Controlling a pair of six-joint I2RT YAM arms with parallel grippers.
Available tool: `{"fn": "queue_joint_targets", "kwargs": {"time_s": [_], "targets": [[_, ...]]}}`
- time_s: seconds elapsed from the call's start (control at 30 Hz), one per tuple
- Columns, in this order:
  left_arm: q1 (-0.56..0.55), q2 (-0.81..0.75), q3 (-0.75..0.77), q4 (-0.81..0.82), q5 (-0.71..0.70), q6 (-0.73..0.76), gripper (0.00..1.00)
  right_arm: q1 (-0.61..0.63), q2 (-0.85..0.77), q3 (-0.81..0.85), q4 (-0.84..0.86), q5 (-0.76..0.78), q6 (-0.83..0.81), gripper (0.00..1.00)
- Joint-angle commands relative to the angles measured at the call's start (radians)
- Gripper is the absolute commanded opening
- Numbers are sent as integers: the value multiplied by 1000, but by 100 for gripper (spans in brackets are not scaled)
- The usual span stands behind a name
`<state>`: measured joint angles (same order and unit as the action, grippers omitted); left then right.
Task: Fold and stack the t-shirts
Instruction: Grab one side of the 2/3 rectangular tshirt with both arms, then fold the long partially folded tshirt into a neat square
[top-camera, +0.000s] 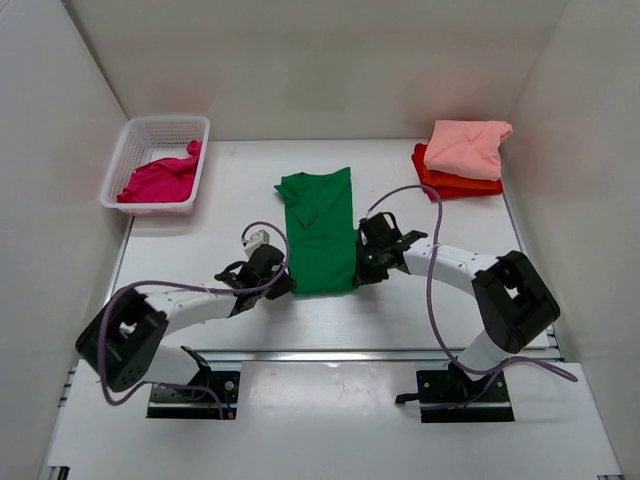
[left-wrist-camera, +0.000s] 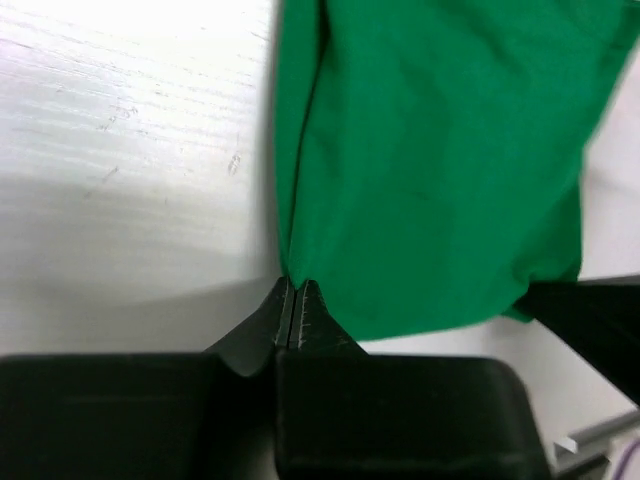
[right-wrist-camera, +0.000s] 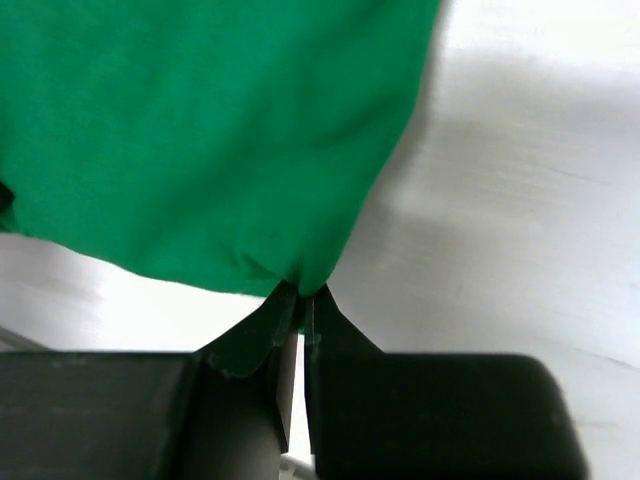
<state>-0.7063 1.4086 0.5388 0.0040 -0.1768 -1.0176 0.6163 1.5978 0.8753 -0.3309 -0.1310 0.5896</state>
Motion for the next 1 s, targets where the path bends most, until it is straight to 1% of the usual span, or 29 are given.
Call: {"fn": "queue_joint_targets", "kwargs": {"time_s": [0.0,0.1,0.13,0.23,0.27,0.33,0.4,0.47,0.53,0.67,0.77,0.97], "targets": [[7,-140,43,-106,-3,19,0,2,-70,123,-156,45,-92,0],[11,-278,46,-188,-10,17,0,14,-146,142,-221,48,-108,0],[5,-301,43,-215,-12,10,0,17,-157,133,-238,54,-111,0],[-16,-431,30,-309,-24,1,0,80,-241,111,-276,88,-106,0],[-22,-451,27,-341,-30,-2,0,83,-260,105,-281,84,-96,0],[-25,-514,4,-392,-24,-15,0,131,-294,93,-313,91,-99,0],[-24,-585,-14,-430,3,-19,0,158,-341,99,-348,108,-100,0],[-28,-634,-4,-496,10,-19,0,158,-366,119,-376,76,-109,0],[-10,-671,10,-530,31,-7,0,157,-375,149,-410,67,-126,0],[69,-689,42,-523,97,25,0,97,-349,227,-442,10,-178,0],[140,-639,90,-507,154,66,0,51,-299,278,-428,-36,-223,0],[254,-565,107,-397,194,77,0,-49,-164,390,-424,-116,-312,0]]}}
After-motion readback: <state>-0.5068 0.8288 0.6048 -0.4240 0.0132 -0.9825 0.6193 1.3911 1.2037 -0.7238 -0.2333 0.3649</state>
